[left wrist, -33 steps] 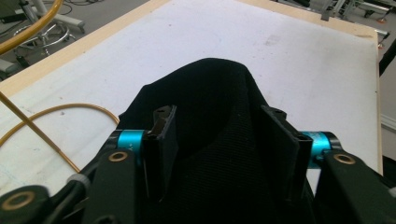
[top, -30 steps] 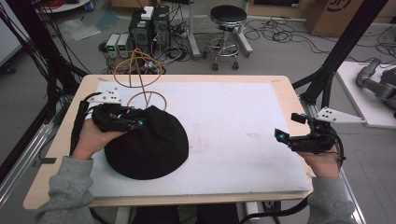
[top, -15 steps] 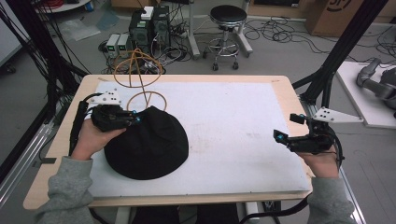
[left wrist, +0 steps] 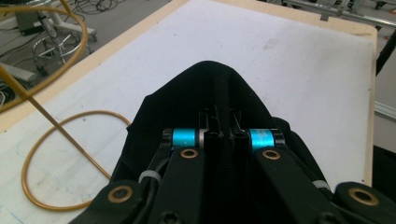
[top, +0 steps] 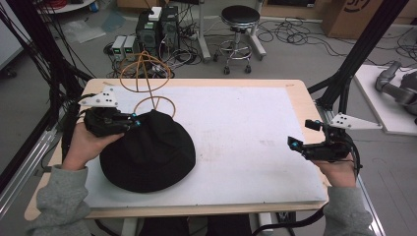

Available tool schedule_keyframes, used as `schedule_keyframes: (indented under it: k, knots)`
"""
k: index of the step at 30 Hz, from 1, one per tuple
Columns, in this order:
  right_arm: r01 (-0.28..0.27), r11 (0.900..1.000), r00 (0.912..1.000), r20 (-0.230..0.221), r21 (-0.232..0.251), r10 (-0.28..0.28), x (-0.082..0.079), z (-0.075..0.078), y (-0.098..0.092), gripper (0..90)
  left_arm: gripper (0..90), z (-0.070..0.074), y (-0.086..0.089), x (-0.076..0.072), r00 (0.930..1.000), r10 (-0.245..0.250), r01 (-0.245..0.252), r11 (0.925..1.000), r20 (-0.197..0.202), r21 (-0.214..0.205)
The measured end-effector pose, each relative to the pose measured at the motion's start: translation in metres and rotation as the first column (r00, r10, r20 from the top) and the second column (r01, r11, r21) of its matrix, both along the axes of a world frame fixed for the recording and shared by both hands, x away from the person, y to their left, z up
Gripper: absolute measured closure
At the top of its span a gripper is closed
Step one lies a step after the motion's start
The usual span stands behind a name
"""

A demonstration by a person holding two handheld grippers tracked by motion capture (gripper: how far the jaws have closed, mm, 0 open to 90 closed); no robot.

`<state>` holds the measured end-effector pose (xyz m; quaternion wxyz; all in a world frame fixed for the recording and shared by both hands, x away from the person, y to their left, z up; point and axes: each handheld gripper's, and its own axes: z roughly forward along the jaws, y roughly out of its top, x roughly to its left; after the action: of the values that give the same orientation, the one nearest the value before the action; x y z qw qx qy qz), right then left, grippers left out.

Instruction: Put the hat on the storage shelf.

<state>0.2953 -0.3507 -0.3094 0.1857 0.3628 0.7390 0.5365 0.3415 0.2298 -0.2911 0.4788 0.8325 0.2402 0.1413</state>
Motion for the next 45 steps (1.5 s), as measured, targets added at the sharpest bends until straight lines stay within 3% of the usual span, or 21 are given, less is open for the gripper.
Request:
schedule_keyframes:
  k: [5, 13, 21, 24, 36, 45]
  knots:
    - [-0.004, 1.0, 1.0, 0.007, 0.007, 0.004, -0.001, 0.001, -0.001, 1.2, 88.2, 0.02, 0.002, -0.008, 0.9996, 0.01, -0.01, 1.0, 0.027, 0.001]
    - [-0.021, 0.9995, 0.9997, 0.015, 0.022, 0.021, -0.003, 0.004, -0.001, 1.2, 88.1, 0.049, 0.008, -0.012, 0.9981, 0.037, -0.036, 0.9988, 0.049, -0.032]
    - [-0.041, 0.9986, 0.9992, -0.001, 0.034, 0.041, -0.001, 0.0, 0.0, 1.2, 88.2, 0.076, 0.011, -0.017, 0.9939, 0.075, -0.073, 0.9969, 0.081, -0.028]
    - [-0.044, 0.9981, 0.9989, 0.017, 0.044, 0.043, -0.001, -0.001, 0.0, 1.2, 88.1, 0.088, 0.011, -0.02, 0.9921, 0.086, -0.085, 0.9962, 0.091, -0.022]
    - [-0.06, 0.996, 0.998, 0.021, 0.067, 0.059, -0.002, 0.0, -0.005, 1.2, 88.2, 0.135, 0.01, -0.026, 0.9875, 0.078, -0.074, 0.9968, 0.137, -0.031]
    - [-0.065, 0.9948, 0.9975, 0.033, 0.078, 0.063, -0.005, 0.004, -0.006, 1.2, 88.2, 0.164, 0.013, -0.03, 0.9783, 0.093, -0.086, 0.9953, 0.185, -0.044]
